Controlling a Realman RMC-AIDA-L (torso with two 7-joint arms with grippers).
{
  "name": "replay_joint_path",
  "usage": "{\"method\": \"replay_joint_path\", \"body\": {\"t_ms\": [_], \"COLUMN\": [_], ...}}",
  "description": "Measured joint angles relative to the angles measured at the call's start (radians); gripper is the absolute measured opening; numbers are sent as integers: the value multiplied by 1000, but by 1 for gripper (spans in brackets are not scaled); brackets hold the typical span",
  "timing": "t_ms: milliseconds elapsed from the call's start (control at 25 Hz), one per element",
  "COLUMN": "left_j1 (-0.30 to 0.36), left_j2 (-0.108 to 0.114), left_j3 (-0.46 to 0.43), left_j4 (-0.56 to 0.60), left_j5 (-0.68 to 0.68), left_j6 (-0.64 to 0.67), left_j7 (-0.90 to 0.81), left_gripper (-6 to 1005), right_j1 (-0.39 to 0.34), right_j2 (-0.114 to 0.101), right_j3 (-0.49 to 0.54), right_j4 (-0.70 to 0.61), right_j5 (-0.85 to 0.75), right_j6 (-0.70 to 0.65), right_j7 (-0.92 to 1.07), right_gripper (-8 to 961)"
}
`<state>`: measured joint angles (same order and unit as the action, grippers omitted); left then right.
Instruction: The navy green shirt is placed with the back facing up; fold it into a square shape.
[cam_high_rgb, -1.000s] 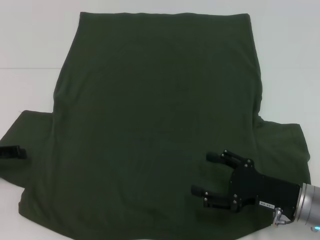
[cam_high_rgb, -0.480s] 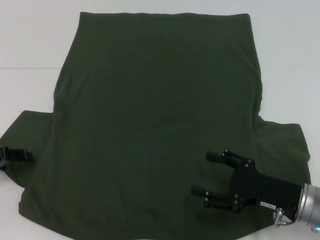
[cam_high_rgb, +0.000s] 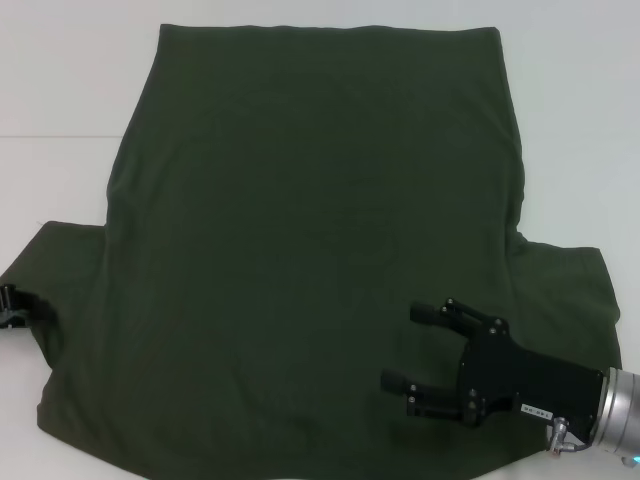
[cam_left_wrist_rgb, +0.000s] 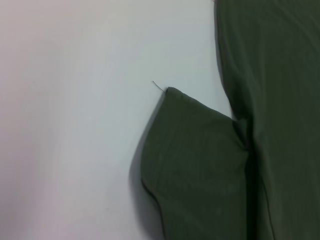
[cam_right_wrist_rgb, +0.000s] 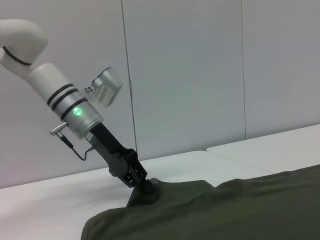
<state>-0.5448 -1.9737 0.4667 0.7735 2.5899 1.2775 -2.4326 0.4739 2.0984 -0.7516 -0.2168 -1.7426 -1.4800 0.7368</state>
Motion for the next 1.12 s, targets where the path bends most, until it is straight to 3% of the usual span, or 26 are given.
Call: {"method": "replay_joint_path", "body": {"t_ms": [80, 280, 520, 840, 1120], "left_j1": [0, 0, 7, 38, 33], "left_j2": [-2, -2, 0, -10, 9], "left_j3": [3, 5, 5, -17, -17], "left_j4": [0, -5, -1, 73, 127], "left_j5": [1, 1, 0, -27, -49], "left_j6": [-5, -7, -8, -42, -44], "left_j7": [-1, -1, 3, 23, 22], "left_gripper": [353, 156, 5, 5, 5], "right_j1": [0, -2, -2, -2, -2], "right_j2": [0, 0, 0, 0, 0], "right_j3": [0, 0, 0, 0, 3], "right_j4": [-1, -3, -3, -3, -2], "right_j5": [0, 0, 0, 0, 0], "right_j6": [-5, -16, -17, -21, -21], "right_j7": [4, 4, 4, 4, 3], "right_gripper": [944, 944, 945, 945, 944]}}
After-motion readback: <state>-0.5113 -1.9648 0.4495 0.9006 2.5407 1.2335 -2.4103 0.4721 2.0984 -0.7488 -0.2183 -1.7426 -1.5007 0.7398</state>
